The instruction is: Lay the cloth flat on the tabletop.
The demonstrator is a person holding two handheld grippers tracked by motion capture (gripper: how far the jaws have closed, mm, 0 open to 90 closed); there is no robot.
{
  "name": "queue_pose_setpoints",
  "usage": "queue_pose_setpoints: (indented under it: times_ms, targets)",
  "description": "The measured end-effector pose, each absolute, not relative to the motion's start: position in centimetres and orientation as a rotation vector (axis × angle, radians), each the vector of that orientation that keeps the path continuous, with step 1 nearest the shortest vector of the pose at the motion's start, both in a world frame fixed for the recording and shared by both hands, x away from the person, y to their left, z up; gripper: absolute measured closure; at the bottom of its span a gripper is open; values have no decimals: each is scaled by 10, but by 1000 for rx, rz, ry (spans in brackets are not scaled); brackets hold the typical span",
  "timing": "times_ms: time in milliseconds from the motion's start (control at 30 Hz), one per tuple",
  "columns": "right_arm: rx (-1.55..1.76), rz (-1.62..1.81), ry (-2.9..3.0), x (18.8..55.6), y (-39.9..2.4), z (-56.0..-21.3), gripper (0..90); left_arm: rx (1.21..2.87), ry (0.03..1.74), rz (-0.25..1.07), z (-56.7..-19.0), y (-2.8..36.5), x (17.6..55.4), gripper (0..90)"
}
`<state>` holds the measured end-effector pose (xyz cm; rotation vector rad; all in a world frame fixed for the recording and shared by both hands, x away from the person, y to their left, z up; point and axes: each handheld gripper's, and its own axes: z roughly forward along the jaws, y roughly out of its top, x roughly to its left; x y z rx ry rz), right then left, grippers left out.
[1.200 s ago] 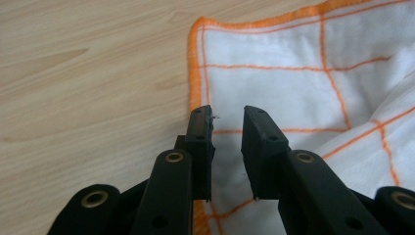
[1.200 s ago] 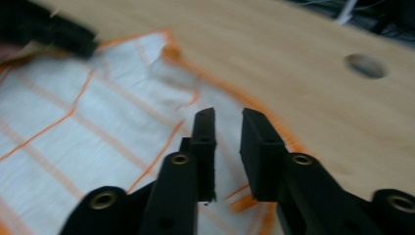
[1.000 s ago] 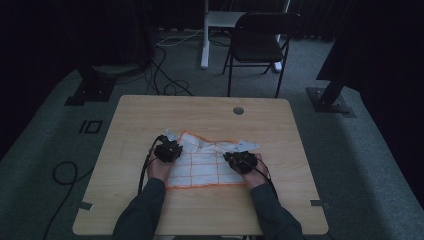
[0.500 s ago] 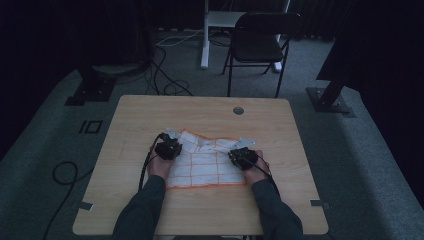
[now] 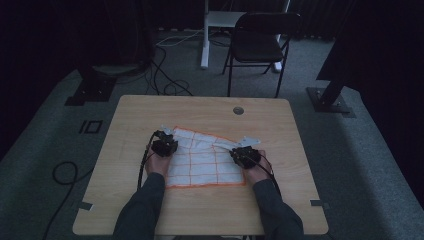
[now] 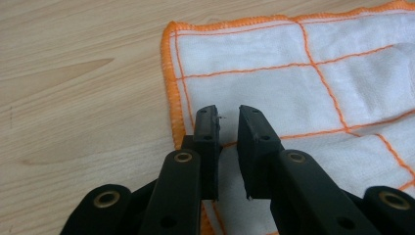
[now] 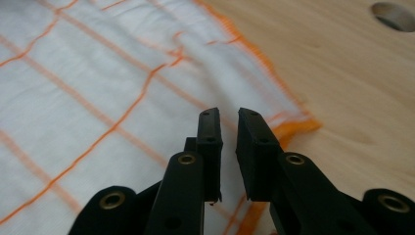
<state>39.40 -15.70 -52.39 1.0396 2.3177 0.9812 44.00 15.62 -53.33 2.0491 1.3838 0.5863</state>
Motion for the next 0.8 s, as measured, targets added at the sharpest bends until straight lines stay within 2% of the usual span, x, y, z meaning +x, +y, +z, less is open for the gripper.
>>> queue_pose_setpoints:
  times_ms: [367,800]
  targets:
    - [1055,958,2383,387,-157,-538,796,2054,1318,599,-523,153,423,755]
    - [1058,976,2409,376,-161,-538,794,2151,1163,552,-524,151,370,746]
